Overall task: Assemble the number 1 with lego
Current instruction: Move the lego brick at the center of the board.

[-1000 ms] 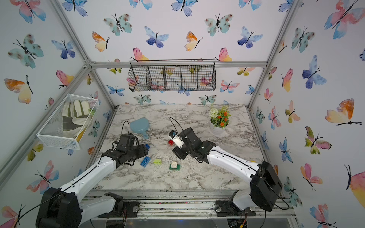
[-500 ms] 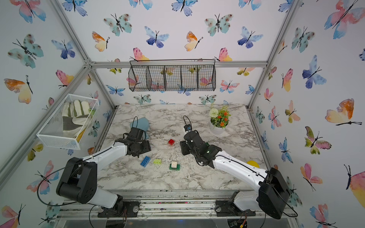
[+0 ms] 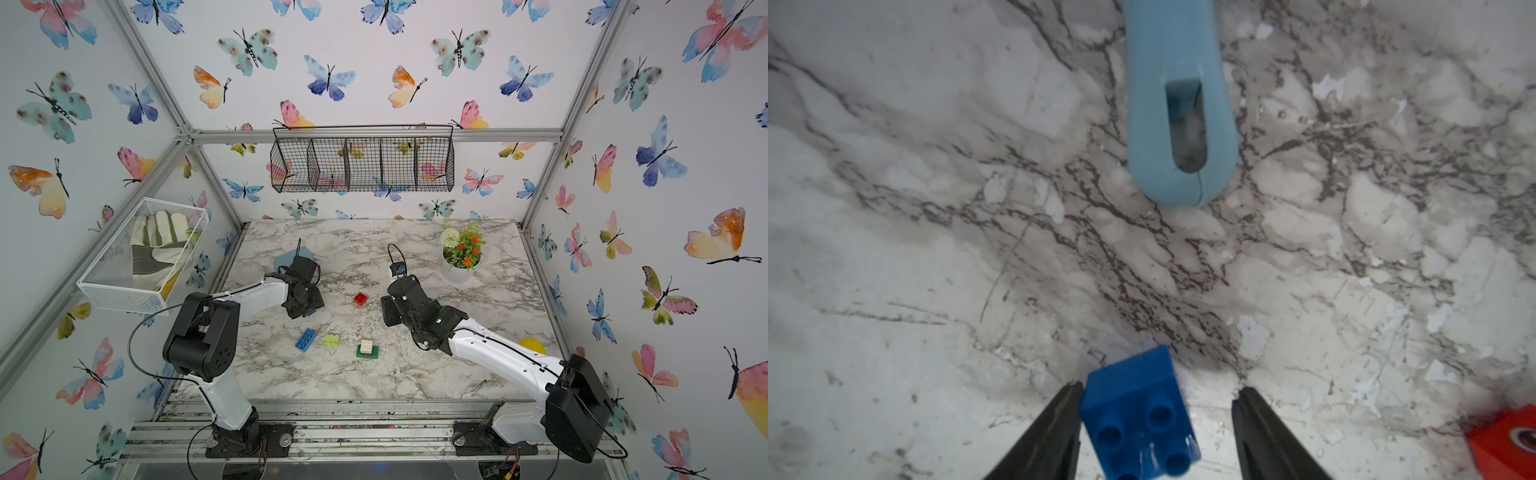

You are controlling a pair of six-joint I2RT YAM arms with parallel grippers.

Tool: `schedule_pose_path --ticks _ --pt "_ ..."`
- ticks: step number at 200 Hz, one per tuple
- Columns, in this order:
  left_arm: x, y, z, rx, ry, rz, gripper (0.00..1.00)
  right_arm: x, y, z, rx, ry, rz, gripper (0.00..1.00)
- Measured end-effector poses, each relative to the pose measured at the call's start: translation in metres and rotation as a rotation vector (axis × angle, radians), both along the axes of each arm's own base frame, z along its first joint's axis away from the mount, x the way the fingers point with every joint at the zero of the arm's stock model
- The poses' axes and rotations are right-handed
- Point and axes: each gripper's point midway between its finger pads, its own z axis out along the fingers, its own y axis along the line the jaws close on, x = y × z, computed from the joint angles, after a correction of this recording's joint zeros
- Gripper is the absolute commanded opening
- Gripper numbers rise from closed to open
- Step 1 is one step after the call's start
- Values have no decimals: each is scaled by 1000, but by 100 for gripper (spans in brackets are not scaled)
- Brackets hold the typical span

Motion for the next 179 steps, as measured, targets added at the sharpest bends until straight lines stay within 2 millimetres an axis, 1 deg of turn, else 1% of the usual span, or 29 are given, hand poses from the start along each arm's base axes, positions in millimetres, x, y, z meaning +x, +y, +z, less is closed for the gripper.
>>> schedule_pose_path --ticks 14,48,70,81,100,102,120,125,145,155,163,179 --pt "1 1 -3 13 11 6 44 0 0 -1 -1 0 0 51" --pt "6 2 -4 25 15 14 34 1 0 -3 -11 3 3 51" --pt "4 -3 -4 27 16 0 32 2 -1 -5 -17 5 1 51" --pt "2 -10 -4 28 16 -15 32 3 -1 -5 -18 5 -1 51" --pt "-7 -33 -4 29 17 -74 31 3 -2 -5 -19 5 -5 51" --pt "-9 -39 -4 29 17 -87 31 4 -3 -5 -18 5 -7 51" --pt "-23 -69 -4 27 21 -161 31 5 -5 -6 -20 5 -18 51" --pt "-28 -79 -4 26 21 -187 31 6 -6 -6 -21 6 -24 51" --pt "-44 -106 -4 26 24 -262 35 7 -13 -8 -24 9 -50 51" --pt "-50 -114 -4 21 28 -287 37 7 -18 -10 -24 14 -64 51" --pt "-53 -119 -3 16 33 -299 41 6 -21 -12 -26 19 -72 51" --pt "-54 -121 -4 4 40 -302 49 4 -27 -13 -29 28 -84 51"
